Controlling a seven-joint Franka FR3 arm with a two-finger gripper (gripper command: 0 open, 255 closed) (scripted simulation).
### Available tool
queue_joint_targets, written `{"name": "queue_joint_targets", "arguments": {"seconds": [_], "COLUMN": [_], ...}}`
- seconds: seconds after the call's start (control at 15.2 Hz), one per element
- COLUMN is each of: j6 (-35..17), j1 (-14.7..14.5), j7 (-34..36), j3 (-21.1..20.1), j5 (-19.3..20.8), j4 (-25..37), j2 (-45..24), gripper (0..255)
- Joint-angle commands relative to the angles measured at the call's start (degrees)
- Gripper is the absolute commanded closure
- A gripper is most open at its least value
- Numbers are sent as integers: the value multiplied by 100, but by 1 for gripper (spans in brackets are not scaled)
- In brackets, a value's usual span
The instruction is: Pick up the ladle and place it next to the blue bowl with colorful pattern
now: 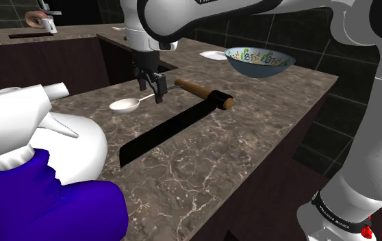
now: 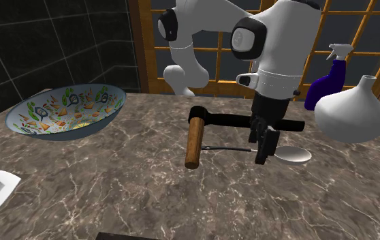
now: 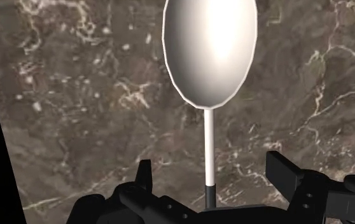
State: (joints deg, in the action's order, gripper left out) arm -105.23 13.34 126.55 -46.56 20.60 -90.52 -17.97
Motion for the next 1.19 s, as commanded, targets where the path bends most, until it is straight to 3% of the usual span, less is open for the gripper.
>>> {"name": "queue_joint_targets", "arguments": {"seconds": [0.0, 0.07, 0.13, 0.73, 1.12], "j6": [-2, -1, -1, -2, 450], "j1": [0, 0, 0, 0, -67], "j7": [0, 0, 0, 0, -77], "j3": [0, 0, 0, 0, -23], "j5": [0, 0, 0, 0, -31], "j4": [-1, -1, -1, -1, 461], "j2": [0, 0, 0, 0, 3], "gripper": [0, 0, 255, 255, 255]}}
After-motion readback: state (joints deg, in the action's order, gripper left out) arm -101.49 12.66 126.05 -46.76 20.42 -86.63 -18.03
